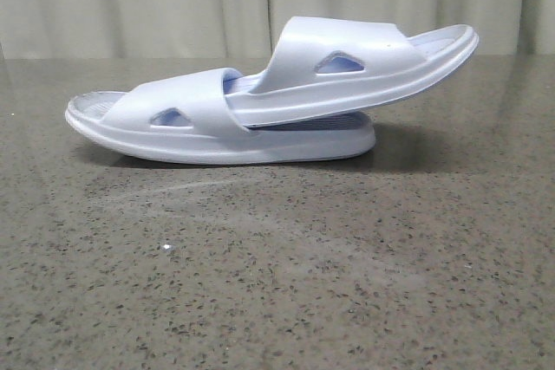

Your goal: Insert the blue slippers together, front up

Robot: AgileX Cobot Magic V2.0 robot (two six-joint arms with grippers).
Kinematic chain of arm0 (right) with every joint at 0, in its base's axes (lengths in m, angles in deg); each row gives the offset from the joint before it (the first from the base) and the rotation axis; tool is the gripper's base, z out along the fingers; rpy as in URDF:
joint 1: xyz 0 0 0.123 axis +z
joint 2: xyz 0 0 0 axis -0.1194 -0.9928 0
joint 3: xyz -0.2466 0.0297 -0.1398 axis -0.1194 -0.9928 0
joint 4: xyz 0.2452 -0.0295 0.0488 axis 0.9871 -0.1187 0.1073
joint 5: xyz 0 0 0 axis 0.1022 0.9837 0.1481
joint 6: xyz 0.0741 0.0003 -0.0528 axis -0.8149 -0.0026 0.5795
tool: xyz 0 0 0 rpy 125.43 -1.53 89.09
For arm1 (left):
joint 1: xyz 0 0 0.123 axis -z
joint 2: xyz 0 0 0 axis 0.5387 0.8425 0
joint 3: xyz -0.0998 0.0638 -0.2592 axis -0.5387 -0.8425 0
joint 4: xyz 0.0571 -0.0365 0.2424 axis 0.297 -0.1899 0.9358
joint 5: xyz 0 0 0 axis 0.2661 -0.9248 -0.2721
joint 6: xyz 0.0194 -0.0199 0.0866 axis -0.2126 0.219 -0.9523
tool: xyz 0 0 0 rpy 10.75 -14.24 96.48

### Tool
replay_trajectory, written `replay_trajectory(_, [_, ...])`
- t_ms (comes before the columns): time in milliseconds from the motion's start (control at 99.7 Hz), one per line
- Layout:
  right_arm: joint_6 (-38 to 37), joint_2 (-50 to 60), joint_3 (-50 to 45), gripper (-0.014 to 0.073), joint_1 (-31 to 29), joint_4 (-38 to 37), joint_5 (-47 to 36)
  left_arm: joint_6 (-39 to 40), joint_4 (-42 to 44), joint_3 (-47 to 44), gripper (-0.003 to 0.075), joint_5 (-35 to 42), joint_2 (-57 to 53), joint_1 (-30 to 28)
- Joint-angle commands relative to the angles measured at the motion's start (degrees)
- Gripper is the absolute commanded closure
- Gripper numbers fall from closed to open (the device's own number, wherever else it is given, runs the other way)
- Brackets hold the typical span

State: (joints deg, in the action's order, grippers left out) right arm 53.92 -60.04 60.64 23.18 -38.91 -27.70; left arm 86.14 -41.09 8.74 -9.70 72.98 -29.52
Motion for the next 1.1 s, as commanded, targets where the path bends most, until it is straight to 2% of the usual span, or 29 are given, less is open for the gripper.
replay_trajectory(0, [-0.19,-0.19,1.47,0.0701,-0.3,-0.9,-3.32,0.58,-0.24,-0.51,0.0704,4.96,0.1,0.42])
replay_trajectory(501, [0.41,-0.42,0.75,0.0701,-0.3,-0.96,-4.08,0.58,-0.24,-0.51,0.0704,4.96,0.1,0.42])
replay_trajectory(551, [3.41,-0.42,0.35,0.0701,-0.3,1.38,-4.36,0.58,-0.24,-0.51,0.0704,4.96,0.1,0.42])
replay_trajectory(682, [17.09,1.78,-2.06,0.0701,-1.01,12.69,-7.04,0.58,-0.24,-0.51,0.0704,4.96,0.1,0.42])
replay_trajectory(802, [17.66,6.79,-6.37,0.0701,-5.61,16.88,-10.58,0.58,-0.24,-0.51,0.0704,4.96,0.1,0.42])
replay_trajectory(963, [18.06,14.83,-12.09,0.0701,-12.36,21.45,-10.71,0.58,-0.24,-0.51,0.0704,4.96,0.1,0.42])
replay_trajectory(1093, [18.06,19.96,-16.77,0.0701,-13.41,23.23,-10.71,0.58,-0.24,-0.51,0.0704,4.96,0.1,0.42])
